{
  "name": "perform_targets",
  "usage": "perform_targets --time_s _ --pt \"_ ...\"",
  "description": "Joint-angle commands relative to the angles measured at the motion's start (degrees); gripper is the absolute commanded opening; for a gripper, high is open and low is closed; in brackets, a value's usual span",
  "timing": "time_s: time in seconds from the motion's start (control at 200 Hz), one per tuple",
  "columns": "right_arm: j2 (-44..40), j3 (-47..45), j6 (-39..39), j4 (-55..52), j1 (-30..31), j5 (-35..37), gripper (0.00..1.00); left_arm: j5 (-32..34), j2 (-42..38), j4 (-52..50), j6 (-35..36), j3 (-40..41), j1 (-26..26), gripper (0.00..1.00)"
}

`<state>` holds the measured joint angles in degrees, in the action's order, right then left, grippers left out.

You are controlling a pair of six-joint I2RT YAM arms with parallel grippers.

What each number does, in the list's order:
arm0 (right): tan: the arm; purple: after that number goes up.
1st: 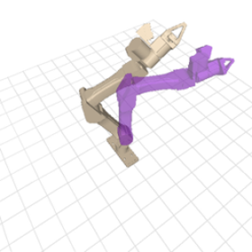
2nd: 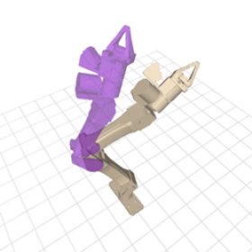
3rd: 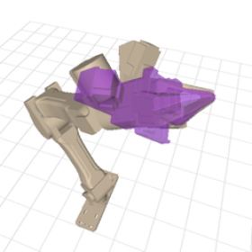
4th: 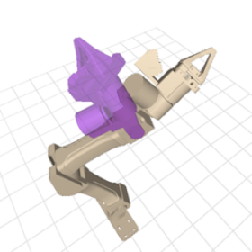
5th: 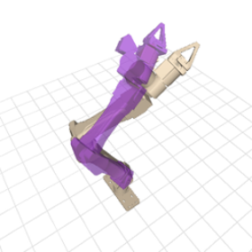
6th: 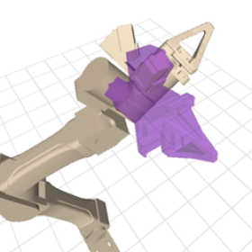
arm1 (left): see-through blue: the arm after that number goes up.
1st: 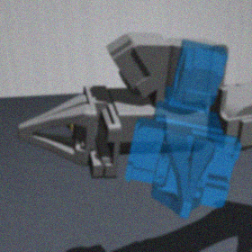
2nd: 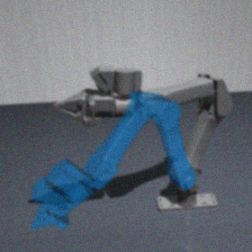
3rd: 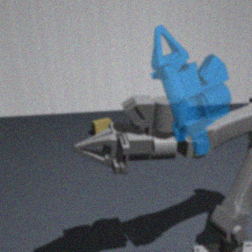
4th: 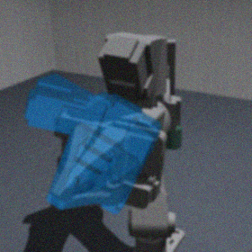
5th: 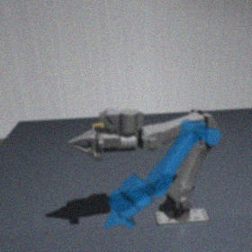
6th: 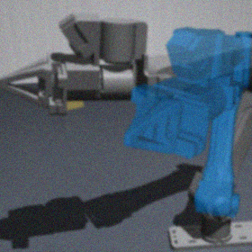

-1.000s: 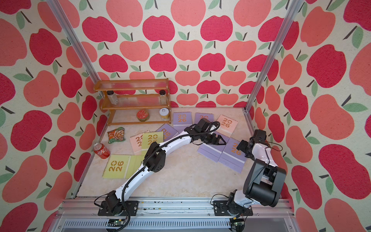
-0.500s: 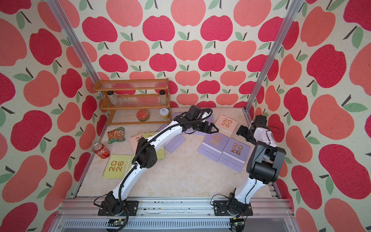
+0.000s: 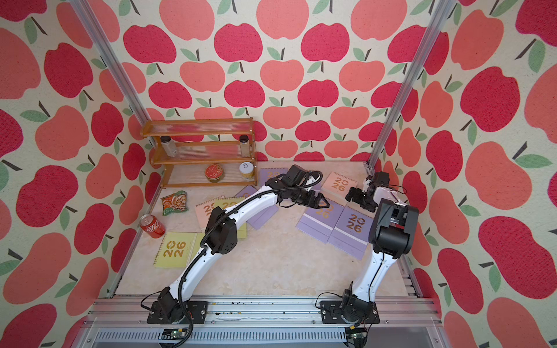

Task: Stack the calendars
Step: Adjust the calendar at the center of the board.

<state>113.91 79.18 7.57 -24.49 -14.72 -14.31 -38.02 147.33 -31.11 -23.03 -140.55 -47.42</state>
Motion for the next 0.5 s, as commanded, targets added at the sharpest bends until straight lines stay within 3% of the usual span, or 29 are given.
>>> perform_targets --time_s 0.0,0.31,0.495 --pt "1.14 -0.03 -1.94 0.14 0.37 -2.37 0.96 -1.48 0.49 1.05 -0.87 1.41 -0.75 0.93" --pt "-3.91 -7.60 -0.19 0.90 0.57 -4.32 0.95 -3.41 1.03 3.21 -2.87 1.88 -1.78 0.93" --pt "-8.04 -14.13 0.13 0.50 0.57 -1.41 0.95 -5.04 2.03 5.14 -5.01 1.77 -2.54 0.93"
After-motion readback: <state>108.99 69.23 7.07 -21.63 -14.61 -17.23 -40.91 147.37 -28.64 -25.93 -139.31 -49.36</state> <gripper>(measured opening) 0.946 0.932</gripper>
